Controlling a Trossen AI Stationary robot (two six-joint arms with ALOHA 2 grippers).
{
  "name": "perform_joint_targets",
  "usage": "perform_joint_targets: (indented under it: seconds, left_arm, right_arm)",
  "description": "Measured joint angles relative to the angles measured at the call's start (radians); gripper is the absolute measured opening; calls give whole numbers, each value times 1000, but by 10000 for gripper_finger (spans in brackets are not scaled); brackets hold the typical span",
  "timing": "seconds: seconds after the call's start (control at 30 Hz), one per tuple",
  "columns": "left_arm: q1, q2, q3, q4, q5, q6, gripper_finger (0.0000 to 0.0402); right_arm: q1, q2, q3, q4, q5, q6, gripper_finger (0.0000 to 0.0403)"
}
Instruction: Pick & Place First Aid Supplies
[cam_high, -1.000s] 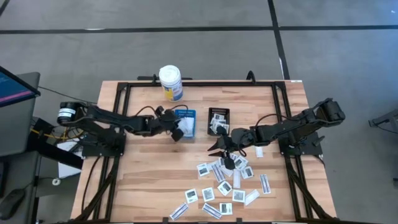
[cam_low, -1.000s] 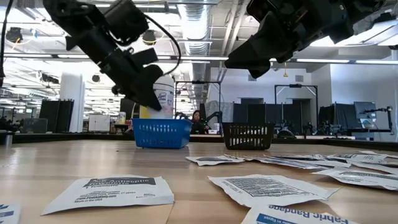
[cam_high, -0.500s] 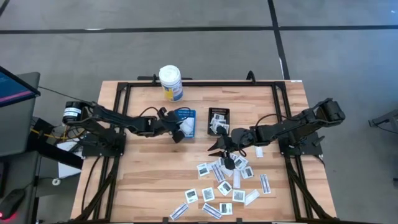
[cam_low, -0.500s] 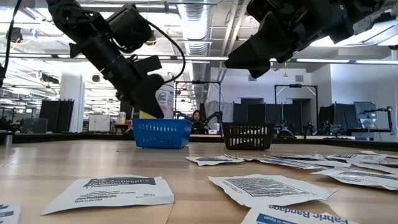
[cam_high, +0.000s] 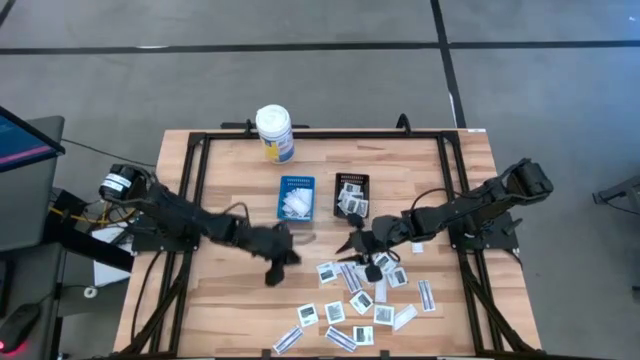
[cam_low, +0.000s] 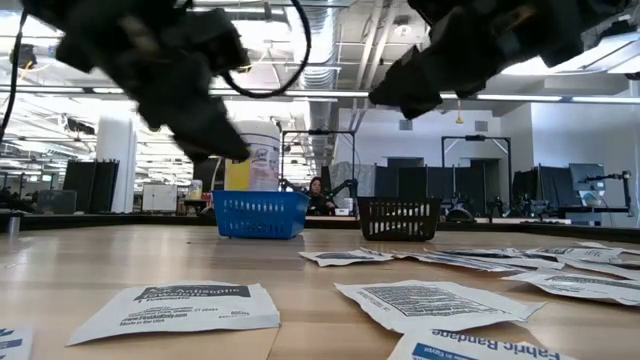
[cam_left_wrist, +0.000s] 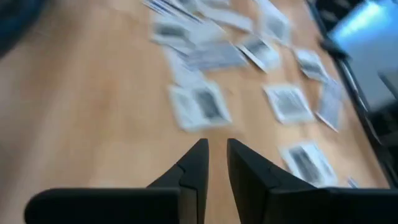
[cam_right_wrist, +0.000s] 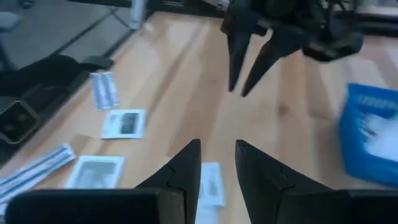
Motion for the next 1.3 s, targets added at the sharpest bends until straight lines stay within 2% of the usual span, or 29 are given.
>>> perform_joint_targets:
  seconds: [0.13, 0.27, 0.33, 0.47, 0.7, 0.93, 1.03, 1.17, 1.3]
  left_arm:
    - [-108, 38, 0, 0, -48, -2, 53]
    - [-173, 73, 0, 7, -107, -1, 50]
    - [-182, 86, 0, 11, -110, -1, 49]
    - [-183, 85, 0, 10, -113, 3, 49]
    - [-181, 80, 0, 9, -113, 3, 49]
    - [-181, 80, 0, 8, -113, 3, 49]
    - [-181, 80, 0, 8, -113, 3, 49]
    - [-181, 80, 0, 8, -113, 3, 49]
    - [-181, 80, 0, 8, -113, 3, 49]
  right_arm:
    - [35, 81, 9, 32, 0, -46, 93]
    - [32, 198, 66, 35, 1, -18, 93]
    - [25, 246, 112, 9, 0, 16, 93]
    - [20, 337, 238, -190, 5, 31, 100]
    - [31, 495, 433, -402, 11, 0, 134]
    - [20, 562, 498, -484, 29, -64, 160]
    - [14, 568, 499, -490, 24, -73, 142]
    - [6, 569, 499, -498, 16, -35, 88]
    - [-4, 566, 498, -497, -66, -37, 37]
